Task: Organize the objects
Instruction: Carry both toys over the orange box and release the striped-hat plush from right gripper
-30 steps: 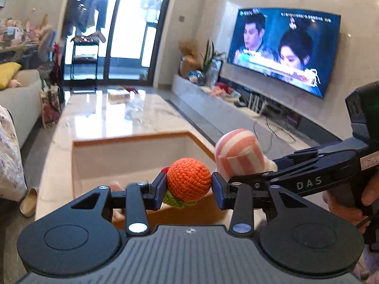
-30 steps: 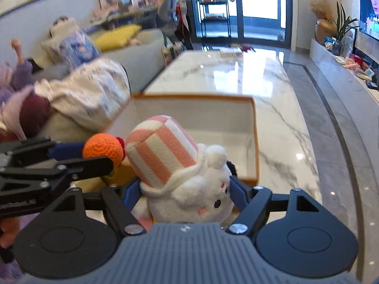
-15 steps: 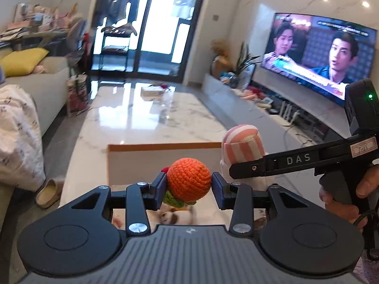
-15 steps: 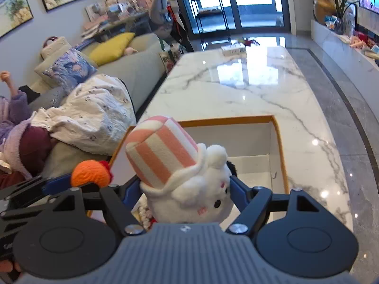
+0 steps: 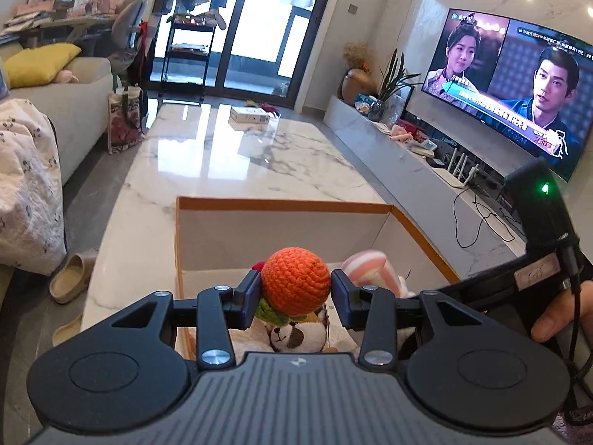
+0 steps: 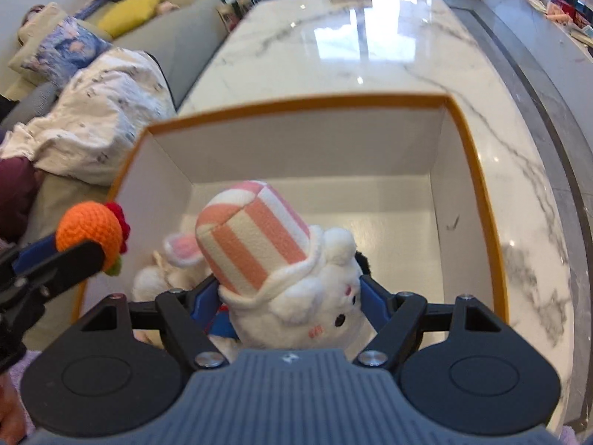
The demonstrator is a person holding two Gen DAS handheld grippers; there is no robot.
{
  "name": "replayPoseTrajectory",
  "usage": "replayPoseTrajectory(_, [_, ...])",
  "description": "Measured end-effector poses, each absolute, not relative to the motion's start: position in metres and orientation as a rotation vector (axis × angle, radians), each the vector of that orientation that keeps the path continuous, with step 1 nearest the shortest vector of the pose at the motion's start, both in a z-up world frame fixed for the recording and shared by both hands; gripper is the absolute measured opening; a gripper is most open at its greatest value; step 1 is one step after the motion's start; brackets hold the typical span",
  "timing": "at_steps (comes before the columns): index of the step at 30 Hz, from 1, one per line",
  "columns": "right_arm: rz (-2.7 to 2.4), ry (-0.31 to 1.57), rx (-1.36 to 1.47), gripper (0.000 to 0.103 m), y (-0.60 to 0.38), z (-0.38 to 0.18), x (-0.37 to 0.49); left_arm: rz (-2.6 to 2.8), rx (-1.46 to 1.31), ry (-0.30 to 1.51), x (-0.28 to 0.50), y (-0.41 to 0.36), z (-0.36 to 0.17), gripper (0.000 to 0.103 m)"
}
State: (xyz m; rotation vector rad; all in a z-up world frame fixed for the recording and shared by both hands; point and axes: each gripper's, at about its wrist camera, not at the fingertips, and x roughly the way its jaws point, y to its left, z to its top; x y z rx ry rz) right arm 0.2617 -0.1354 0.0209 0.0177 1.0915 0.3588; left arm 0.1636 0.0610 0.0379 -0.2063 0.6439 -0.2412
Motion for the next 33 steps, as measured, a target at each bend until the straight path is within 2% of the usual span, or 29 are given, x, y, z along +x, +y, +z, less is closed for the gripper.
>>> replayPoseTrajectory(8, [0.331, 1.179, -0.007, 0.078, -0.142, -0.003, 0.267, -0.247, -0.216, 0.669, 0.170, 0.061, 0.029, 0.047])
replayPoseTrajectory(13, [0.346, 1.180, 0.016, 0.081, -0.148, 0.000, 0.265, -0.253, -0.217, 0.685, 0.173, 0.059, 0.025, 0.047])
replayPoseTrajectory(18, [0.351, 1.170, 0.048, 0.079, -0.157, 0.004, 0.260, -0.261, -0.219, 0.694, 0.176, 0.059, 0.023, 0.047])
replayPoseTrajectory(19, [0.341, 1.172, 0.071, 0.072, -0.161, 0.005, 0.260, -0.262, -0.220, 0.694, 0.176, 0.058, 0.023, 0.047])
replayPoseTrajectory(20, [0.327, 1.176, 0.105, 0.056, -0.164, 0.004, 0.262, -0.264, -0.221, 0.694, 0.176, 0.058, 0.023, 0.047])
replayPoseTrajectory(22, [0.306, 1.192, 0.197, 0.050, -0.174, 0.004, 0.265, -0.268, -0.224, 0.695, 0.177, 0.057, 0.022, 0.047])
replayPoseTrajectory(27, [0.274, 1.250, 0.352, 0.042, -0.179, 0.008, 0.268, -0.287, -0.208, 0.699, 0.175, 0.050, 0.022, 0.047])
replayPoseTrajectory(28, [0.301, 1.275, 0.396, 0.032, -0.179, 0.008, 0.268, -0.291, -0.207, 0.701, 0.176, 0.050, 0.022, 0.047])
replayPoseTrajectory(29, [0.325, 1.297, 0.431, 0.027, -0.175, 0.007, 0.267, -0.292, -0.206, 0.703, 0.175, 0.050, 0.021, 0.047])
replayPoseTrajectory(33, [0.344, 1.268, 0.395, 0.027, -0.163, 0.017, 0.264, -0.291, -0.203, 0.705, 0.176, 0.050, 0.021, 0.047])
